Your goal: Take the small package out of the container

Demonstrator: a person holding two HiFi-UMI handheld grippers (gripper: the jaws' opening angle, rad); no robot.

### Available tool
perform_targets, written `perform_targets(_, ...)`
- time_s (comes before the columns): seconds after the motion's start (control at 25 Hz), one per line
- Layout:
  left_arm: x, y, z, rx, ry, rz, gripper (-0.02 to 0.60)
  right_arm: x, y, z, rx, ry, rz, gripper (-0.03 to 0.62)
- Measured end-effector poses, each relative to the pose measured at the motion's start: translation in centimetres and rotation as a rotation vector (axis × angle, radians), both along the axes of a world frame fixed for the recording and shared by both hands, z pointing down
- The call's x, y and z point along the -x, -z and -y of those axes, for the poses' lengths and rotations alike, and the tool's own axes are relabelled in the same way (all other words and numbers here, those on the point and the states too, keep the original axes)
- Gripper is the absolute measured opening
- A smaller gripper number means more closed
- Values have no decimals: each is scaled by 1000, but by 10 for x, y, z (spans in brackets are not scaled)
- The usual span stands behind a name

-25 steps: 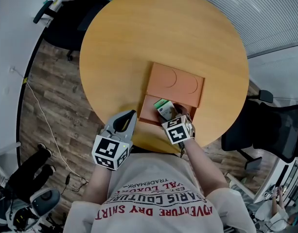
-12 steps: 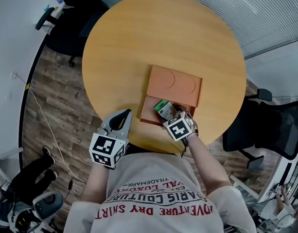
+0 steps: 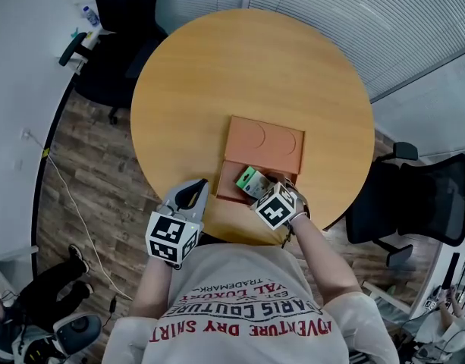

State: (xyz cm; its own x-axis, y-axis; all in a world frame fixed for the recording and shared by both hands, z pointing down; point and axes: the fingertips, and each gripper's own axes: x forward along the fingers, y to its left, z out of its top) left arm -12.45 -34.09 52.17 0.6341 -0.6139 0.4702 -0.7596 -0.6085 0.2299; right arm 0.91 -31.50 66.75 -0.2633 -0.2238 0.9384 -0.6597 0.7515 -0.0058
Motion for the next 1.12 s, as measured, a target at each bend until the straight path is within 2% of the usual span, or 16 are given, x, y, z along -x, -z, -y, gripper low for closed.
perform_targets(0.24,-10,15,5,-46,-12,1,12,1,21,-4,-16,-13,51,356)
perform_targets(0.44,-18,22,5,-70,-28,9,11,-6,43,-1,-75,-98,124,356)
perform_targets(0.64,-31,37,3,-73,-38,-48,11,-19,87,7,-230,-153,182,356)
perform_targets(0.76,-39,43,4,-94,-55,-38,11,-27,113,12,-302,-205,234,356)
perform_targets(0.96,-55,60,9,-141,-85,-40,11,-47,158,23,-454,-354,341,356)
perform_targets(1.12,-56,82,21,-216,-33,-49,11,-65,187,28,-579,-481,420,356)
